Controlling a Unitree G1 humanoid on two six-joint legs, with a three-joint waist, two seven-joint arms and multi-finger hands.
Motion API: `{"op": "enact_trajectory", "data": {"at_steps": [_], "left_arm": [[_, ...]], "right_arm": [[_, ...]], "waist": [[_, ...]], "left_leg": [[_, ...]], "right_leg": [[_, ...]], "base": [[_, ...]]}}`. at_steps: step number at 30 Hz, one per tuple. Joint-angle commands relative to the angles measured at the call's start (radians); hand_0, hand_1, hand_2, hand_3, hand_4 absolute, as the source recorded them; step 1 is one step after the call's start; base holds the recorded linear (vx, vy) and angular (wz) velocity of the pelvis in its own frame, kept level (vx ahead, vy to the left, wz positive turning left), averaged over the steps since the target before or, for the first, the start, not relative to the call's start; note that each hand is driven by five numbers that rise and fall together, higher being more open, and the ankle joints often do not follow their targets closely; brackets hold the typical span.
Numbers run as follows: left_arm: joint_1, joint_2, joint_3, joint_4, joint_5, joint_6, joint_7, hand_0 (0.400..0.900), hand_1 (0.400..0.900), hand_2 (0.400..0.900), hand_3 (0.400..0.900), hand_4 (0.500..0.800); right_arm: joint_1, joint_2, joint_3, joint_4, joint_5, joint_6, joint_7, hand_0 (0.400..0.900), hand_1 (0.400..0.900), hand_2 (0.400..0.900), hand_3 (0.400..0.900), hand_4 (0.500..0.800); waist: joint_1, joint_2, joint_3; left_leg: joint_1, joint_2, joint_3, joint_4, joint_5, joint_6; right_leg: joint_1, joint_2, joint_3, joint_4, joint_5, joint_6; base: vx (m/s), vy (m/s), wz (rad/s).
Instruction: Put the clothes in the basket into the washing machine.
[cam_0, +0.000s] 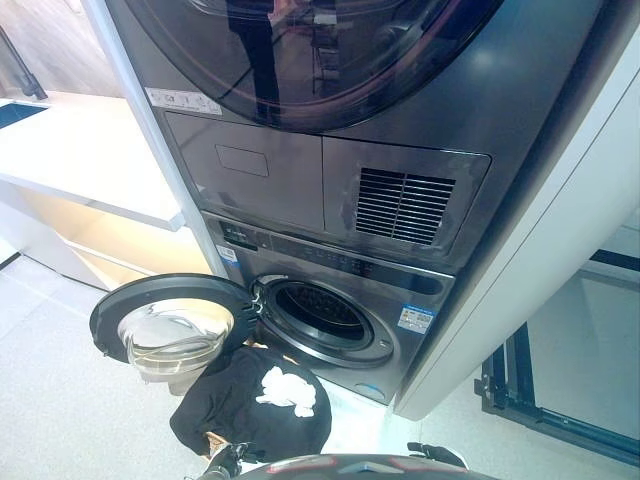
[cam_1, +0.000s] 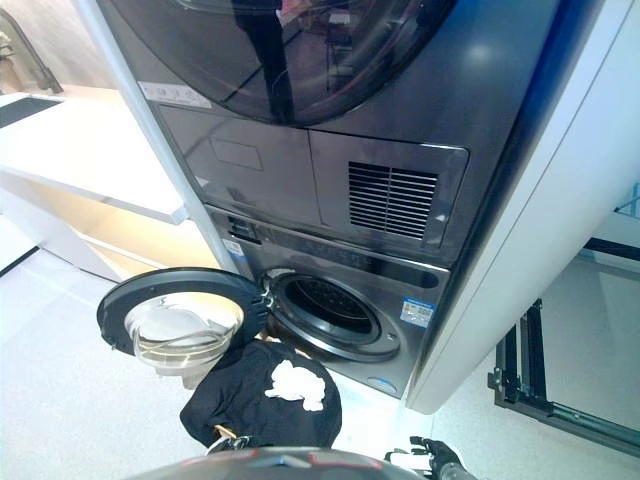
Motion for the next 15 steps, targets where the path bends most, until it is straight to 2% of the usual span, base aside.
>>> {"op": "enact_trajectory", "data": {"at_steps": [1,6,10,13,14,15], "left_arm": [[-0.064,0.017,0.003,0.011,-0.023,-0.031,0.01,0.9,0.9,0.9,0.9,0.8],[-0.069,0.018,0.0,0.02,-0.01,-0.027,0.015,0.9,0.9,0.9,0.9,0.8],[-0.099,0.043,-0.081,-0.036,0.11,-0.043,0.032,0.9,0.9,0.9,0.9,0.8],[-0.141,0.089,-0.159,-0.102,0.22,-0.058,0.066,0.9,0.9,0.9,0.9,0.8],[-0.141,0.089,-0.16,-0.102,0.22,-0.057,0.066,0.9,0.9,0.9,0.9,0.8],[-0.185,0.118,-0.2,-0.118,0.269,-0.058,0.085,0.9,0.9,0.9,0.9,0.8]], "right_arm": [[-0.066,0.006,0.017,0.032,0.011,-0.015,-0.006,0.9,0.9,0.9,0.9,0.8],[-0.07,0.008,0.019,0.034,0.01,-0.014,-0.007,0.9,0.9,0.9,0.9,0.8],[-0.081,-0.005,0.017,0.02,0.015,-0.014,-0.015,0.9,0.9,0.9,0.9,0.8],[-0.099,-0.026,0.006,-0.001,0.048,-0.025,-0.026,0.9,0.9,0.9,0.9,0.8],[-0.1,-0.026,0.006,-0.001,0.048,-0.025,-0.026,0.9,0.9,0.9,0.9,0.8],[-0.13,-0.043,-0.005,0.003,0.081,-0.026,-0.029,0.9,0.9,0.9,0.9,0.8]], "waist": [[-0.006,-0.062,0.022],[-0.008,-0.062,0.024],[-0.015,-0.061,0.036],[-0.021,-0.06,0.06],[-0.02,-0.06,0.06],[-0.024,-0.062,0.08]], "left_leg": [[-0.015,-0.09,0.011,0.003,-0.044,0.053],[-0.016,-0.09,0.012,0.003,-0.044,0.052],[-0.025,-0.089,0.017,0.003,-0.042,0.051],[-0.051,-0.088,0.02,0.003,-0.032,0.049],[-0.052,-0.088,0.02,0.003,-0.032,0.049],[-0.077,-0.087,0.022,0.003,-0.022,0.048]], "right_leg": [[0.024,-0.02,0.047,0.016,-0.005,0.059],[0.021,-0.019,0.047,0.016,-0.005,0.058],[0.007,-0.016,0.053,0.017,-0.001,0.06],[-0.023,-0.013,0.059,0.019,0.007,0.061],[-0.024,-0.013,0.059,0.02,0.007,0.061],[-0.052,-0.012,0.06,0.023,0.014,0.063]], "base": [[0.0,0.0,0.0],[0.0,0.0,0.0],[-0.01,-0.002,-0.03],[-0.06,-0.003,-0.06],[-0.1,-0.006,-0.05],[-0.07,-0.005,-0.03]]}}
